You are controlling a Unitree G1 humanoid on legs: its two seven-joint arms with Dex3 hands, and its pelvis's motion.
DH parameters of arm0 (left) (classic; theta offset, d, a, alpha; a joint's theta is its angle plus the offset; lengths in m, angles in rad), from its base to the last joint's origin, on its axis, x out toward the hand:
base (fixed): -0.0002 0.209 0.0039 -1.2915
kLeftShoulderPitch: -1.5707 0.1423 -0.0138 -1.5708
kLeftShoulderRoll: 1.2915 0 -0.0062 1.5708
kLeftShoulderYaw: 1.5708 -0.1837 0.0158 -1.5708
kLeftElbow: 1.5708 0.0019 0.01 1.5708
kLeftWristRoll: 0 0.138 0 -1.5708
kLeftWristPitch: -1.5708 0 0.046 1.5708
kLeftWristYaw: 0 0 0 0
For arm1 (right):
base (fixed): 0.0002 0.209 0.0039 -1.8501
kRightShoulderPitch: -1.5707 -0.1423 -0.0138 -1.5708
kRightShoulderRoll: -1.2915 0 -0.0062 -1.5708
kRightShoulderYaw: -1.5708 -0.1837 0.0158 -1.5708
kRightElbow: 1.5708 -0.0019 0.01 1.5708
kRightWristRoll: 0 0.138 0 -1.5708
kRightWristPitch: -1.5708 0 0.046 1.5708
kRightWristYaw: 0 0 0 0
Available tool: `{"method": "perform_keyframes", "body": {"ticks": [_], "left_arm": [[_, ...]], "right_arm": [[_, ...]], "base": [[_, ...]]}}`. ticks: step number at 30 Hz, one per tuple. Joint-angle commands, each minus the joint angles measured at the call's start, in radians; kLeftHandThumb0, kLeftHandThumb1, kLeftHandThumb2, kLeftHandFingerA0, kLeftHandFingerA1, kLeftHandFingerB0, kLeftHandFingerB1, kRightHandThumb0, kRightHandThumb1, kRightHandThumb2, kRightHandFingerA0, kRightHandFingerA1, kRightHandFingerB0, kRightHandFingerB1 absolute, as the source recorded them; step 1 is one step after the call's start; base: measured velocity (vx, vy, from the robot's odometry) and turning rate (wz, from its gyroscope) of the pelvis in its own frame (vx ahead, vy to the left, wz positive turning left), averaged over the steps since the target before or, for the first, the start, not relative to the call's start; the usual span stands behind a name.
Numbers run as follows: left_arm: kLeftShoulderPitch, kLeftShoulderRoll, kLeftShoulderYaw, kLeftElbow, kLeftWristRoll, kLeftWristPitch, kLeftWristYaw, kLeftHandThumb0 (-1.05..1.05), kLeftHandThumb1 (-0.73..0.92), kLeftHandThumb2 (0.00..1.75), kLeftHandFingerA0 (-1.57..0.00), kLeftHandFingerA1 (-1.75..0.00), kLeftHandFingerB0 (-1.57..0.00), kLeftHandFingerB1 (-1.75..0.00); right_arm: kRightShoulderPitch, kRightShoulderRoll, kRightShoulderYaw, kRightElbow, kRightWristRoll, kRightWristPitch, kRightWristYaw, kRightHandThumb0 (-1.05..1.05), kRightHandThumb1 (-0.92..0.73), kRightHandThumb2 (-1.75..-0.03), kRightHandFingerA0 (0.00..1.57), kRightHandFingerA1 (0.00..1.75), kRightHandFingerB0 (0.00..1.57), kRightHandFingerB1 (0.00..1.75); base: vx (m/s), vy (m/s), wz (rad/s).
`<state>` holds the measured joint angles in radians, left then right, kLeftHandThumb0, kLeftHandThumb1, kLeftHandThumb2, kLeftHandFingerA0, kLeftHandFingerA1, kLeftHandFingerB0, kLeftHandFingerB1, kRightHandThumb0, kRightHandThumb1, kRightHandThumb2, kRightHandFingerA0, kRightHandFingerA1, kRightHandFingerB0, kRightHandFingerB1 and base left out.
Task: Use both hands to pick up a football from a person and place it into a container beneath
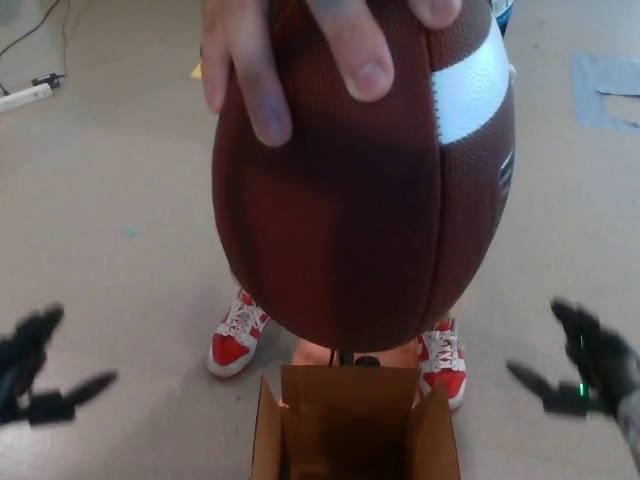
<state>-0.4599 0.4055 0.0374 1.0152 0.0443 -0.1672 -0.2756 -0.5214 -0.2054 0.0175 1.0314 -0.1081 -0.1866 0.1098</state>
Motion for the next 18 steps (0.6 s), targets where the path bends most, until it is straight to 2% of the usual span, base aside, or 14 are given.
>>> {"method": "perform_keyframes", "body": {"ticks": [1,2,5,6,7,8,12,13,14,15,18], "left_arm": [[-0.063,0.074,0.035,0.071,-0.054,-0.134,-0.224,-0.68,0.46,0.55,0.00,0.00,0.00,0.00],[-0.067,0.074,0.040,0.072,-0.059,-0.131,-0.233,-0.71,0.46,0.55,0.00,0.00,0.00,0.00],[-0.072,0.075,0.057,0.068,-0.079,-0.137,-0.269,-0.70,0.46,0.55,0.00,0.00,0.00,0.00],[-0.072,0.075,0.065,0.067,-0.089,-0.138,-0.285,-0.72,0.38,0.70,0.00,0.00,0.00,0.00],[-0.072,0.075,0.068,0.068,-0.092,-0.139,-0.291,-0.72,0.38,0.70,0.00,0.00,0.00,0.00],[-0.072,0.075,0.072,0.068,-0.094,-0.138,-0.298,-0.71,0.46,0.55,0.00,0.00,0.00,0.00],[-0.061,0.068,0.085,0.040,-0.106,-0.159,-0.327,-0.73,0.47,0.55,0.00,0.00,0.00,0.00],[-0.052,0.069,0.083,0.009,-0.104,-0.178,-0.325,-0.78,0.39,0.74,0.00,0.00,0.00,0.00],[-0.049,0.069,0.082,-0.004,-0.102,-0.187,-0.325,-0.78,0.39,0.74,0.00,0.00,0.00,0.00],[-0.044,0.068,0.090,-0.031,-0.118,-0.192,-0.347,-0.75,0.49,0.56,0.00,0.00,0.00,0.00],[-0.016,0.079,0.086,-0.140,-0.125,-0.189,-0.362,-0.84,0.49,0.56,0.00,0.00,0.00,0.00]], "right_arm": [[-0.064,-0.042,-0.073,0.061,0.102,-0.171,0.212,-0.71,-0.47,-0.55,0.00,0.00,0.00,0.00],[-0.068,-0.043,-0.083,0.058,0.112,-0.171,0.230,-0.78,-0.49,-0.56,0.00,0.00,0.00,0.00],[-0.073,-0.051,-0.101,0.037,0.128,-0.174,0.265,-0.77,-0.48,-0.55,0.00,0.00,0.00,0.00],[-0.074,-0.054,-0.103,0.029,0.127,-0.179,0.273,-0.78,-0.49,-0.55,0.00,0.00,0.00,0.00],[-0.074,-0.055,-0.104,0.027,0.126,-0.181,0.277,-0.78,-0.49,-0.55,0.00,0.00,0.00,0.00],[-0.072,-0.054,-0.113,0.022,0.136,-0.185,0.295,-0.78,-0.49,-0.56,0.00,0.00,0.00,0.00],[-0.052,-0.056,-0.130,-0.037,0.165,-0.197,0.349,-0.86,-0.48,-0.58,0.00,0.00,0.00,0.00],[-0.039,-0.056,-0.136,-0.081,0.187,-0.201,0.384,-0.84,-0.48,-0.57,0.00,0.00,0.00,0.00],[-0.033,-0.056,-0.140,-0.099,0.197,-0.202,0.399,-0.84,-0.48,-0.57,0.00,0.00,0.00,0.00],[-0.016,-0.059,-0.138,-0.150,0.207,-0.210,0.419,-0.84,-0.49,-0.56,0.00,0.00,0.00,0.00],[0.032,-0.059,-0.141,-0.281,0.253,-0.192,0.468,-0.76,-0.48,-0.56,0.00,0.00,0.00,0.00]], "base": [[0.00,0.000,0.00],[0.00,0.000,0.00],[0.00,0.000,0.00],[0.00,0.000,0.00],[0.00,0.000,0.00],[0.00,0.000,0.00],[0.00,0.000,0.00],[0.00,0.000,0.00],[0.00,0.000,0.00],[0.00,0.000,0.00],[0.00,0.000,0.00]]}}
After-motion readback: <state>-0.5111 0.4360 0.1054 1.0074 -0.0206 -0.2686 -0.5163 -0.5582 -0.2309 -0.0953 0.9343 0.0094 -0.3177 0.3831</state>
